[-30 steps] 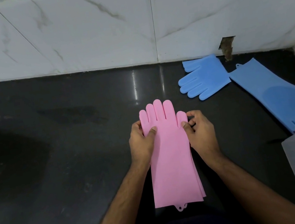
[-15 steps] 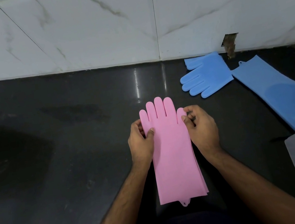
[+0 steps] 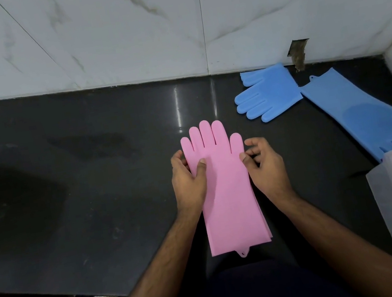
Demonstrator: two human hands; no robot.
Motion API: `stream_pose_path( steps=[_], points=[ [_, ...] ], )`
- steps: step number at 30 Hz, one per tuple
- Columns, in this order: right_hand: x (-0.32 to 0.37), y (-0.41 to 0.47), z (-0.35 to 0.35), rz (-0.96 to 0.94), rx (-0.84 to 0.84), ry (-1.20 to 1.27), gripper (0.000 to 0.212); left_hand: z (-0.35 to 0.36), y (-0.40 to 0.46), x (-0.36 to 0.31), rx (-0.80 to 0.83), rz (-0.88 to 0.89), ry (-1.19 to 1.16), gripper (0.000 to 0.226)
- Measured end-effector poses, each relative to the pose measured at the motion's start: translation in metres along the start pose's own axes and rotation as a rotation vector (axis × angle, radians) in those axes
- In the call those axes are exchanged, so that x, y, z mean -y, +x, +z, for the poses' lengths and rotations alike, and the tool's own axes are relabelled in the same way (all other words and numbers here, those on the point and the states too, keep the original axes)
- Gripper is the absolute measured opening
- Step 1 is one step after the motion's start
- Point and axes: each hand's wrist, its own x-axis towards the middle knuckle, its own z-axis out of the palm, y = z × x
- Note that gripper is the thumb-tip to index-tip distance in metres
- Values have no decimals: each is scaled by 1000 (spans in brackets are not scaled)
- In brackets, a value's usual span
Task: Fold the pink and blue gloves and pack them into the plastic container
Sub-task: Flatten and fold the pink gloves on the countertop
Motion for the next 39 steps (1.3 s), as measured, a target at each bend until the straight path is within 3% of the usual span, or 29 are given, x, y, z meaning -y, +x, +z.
stream_pose_path(
  steps=[6, 11, 18, 24, 39],
  points=[
    [-7, -37, -13, 78, 113, -13, 27, -13, -39, 12, 40, 36, -16, 67],
    [-11, -67, -21, 90, 160, -19, 23, -30, -73, 27, 92, 36, -11, 47],
    [-10, -96, -28, 122, 198, -13, 25, -41, -110, 42, 135, 22, 22, 49],
    [-14, -106, -35, 132, 297, -107, 28, -43, -120, 48, 187, 70, 80, 44],
    [-24, -103, -35, 51, 308, -64, 26, -37, -117, 51, 164, 92, 123, 49]
  ],
)
